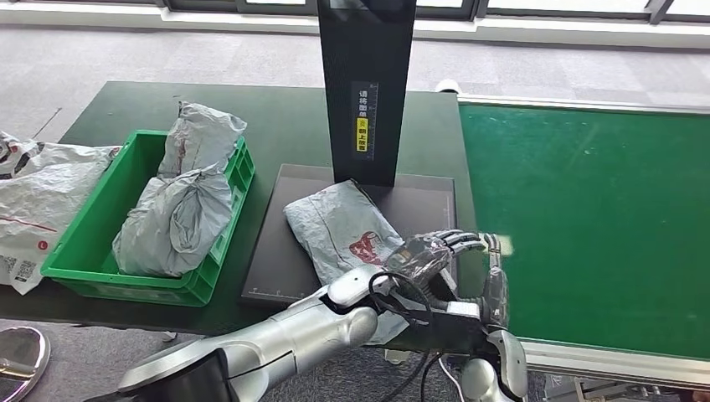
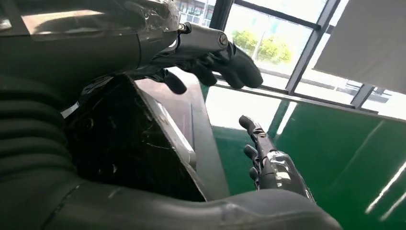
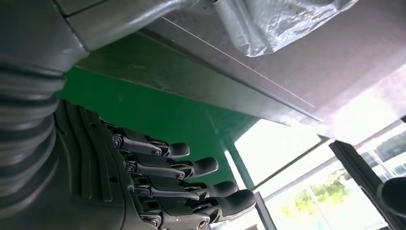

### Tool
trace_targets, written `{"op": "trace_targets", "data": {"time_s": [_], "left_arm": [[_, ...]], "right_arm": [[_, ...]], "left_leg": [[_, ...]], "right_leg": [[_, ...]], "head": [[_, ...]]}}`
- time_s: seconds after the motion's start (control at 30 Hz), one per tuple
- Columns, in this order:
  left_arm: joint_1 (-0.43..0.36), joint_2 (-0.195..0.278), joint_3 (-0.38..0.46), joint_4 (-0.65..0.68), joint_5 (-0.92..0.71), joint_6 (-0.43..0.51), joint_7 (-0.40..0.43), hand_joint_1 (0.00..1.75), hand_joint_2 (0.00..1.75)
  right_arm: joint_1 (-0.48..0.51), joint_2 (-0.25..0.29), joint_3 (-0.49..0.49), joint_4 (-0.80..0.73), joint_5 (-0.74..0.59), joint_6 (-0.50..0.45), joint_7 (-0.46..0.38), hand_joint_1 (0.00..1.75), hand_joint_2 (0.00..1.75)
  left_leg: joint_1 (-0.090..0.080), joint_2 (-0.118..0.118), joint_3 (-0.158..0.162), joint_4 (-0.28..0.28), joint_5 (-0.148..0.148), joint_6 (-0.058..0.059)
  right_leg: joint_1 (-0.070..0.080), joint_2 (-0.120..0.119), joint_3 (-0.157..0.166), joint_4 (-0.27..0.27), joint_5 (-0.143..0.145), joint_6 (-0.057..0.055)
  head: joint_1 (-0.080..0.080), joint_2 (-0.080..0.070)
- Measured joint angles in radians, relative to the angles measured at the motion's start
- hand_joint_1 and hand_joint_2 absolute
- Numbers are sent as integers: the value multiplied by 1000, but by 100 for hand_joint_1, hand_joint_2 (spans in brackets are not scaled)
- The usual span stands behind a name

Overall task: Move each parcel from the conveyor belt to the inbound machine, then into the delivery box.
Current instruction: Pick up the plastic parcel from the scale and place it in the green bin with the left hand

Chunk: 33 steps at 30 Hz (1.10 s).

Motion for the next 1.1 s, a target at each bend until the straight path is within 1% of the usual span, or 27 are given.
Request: {"op": "trace_targets", "data": {"time_s": [0.1,0.13,0.17,0.23,0.27,0.3,0.37,0.43,0.5,0.57,0.63,0.7,0.8,0.93,1.0,1.1], "left_arm": [[-3,0,-37,11,-15,0,17,175,175],[-4,0,-43,14,-15,0,18,172,175],[-4,0,-47,17,-15,0,18,137,175],[-5,0,-55,20,-14,0,18,50,175],[-6,0,-58,22,-13,1,18,9,131],[-7,0,-60,24,-11,4,19,0,87],[-9,0,-61,31,4,31,21,0,0],[-12,0,-56,44,41,101,17,0,0],[-14,0,-35,67,85,209,0,0,0],[-14,1,15,91,73,303,-22,0,87],[-14,5,100,108,-9,340,-42,0,175],[-12,10,203,115,-119,346,-53,0,175],[-16,14,355,116,-271,351,-48,0,175],[-54,48,554,143,-379,355,1,0,175],[-58,69,618,164,-396,352,12,0,175],[-67,80,679,180,-405,352,14,0,175]], "right_arm": [[17,-3,-1,-9,-1,12,-1,0,175],[20,-4,-1,-11,-1,13,-2,0,175],[23,-4,-1,-12,-1,13,-2,0,175],[27,-4,-2,-13,-2,14,-2,0,175],[28,-4,-2,-14,-2,14,-2,0,175],[29,-4,-2,-15,-2,15,-2,0,175],[29,-4,-2,-19,-1,16,-2,0,175],[30,-3,-2,-27,3,18,-2,0,175],[32,1,0,-39,7,19,-2,0,175],[27,7,2,-49,8,17,-3,0,175],[14,12,4,-51,4,13,-6,0,175],[-6,14,5,-46,-3,12,-9,0,175],[-35,15,7,-29,-15,10,-14,0,175],[-31,21,27,-24,-24,-2,-52,0,175],[-33,26,44,-27,-25,-4,-60,0,175],[-33,26,54,-30,-27,-5,-61,0,175]], "left_leg": [[0,-1,0,0,0,0],[0,-1,0,0,0,0],[0,-1,0,0,0,0],[0,-1,-1,0,0,0],[0,-1,-1,0,0,0],[0,-1,-1,0,0,0],[0,-1,0,0,1,0],[0,-1,-1,0,1,1],[0,-1,-1,0,1,1],[0,0,-1,0,1,1],[0,0,-1,0,2,1],[0,0,-1,0,3,1],[0,0,-1,0,3,1],[0,6,2,-1,3,-1],[0,7,2,-1,4,-2],[3,-2,-3,-1,8,-3]], "right_leg": [[0,0,0,0,0,0],[0,0,0,0,0,0],[0,0,0,0,0,0],[0,-1,0,0,0,0],[0,-1,0,0,0,0],[0,-1,0,0,0,0],[0,-1,0,0,0,0],[0,-1,0,0,0,0],[0,-1,0,0,0,0],[0,-1,-1,1,0,0],[0,0,-1,1,0,0],[0,-1,-1,1,0,0],[0,-1,-1,1,0,0],[1,4,-1,1,2,-2],[2,6,-3,1,3,-4],[4,-3,-4,1,2,-4]], "head": [[0,0],[0,0],[0,0],[0,0],[0,0],[0,0],[0,0],[0,0],[0,0],[0,0],[0,0],[0,0],[0,0],[0,0],[-2,0],[-3,0]]}}
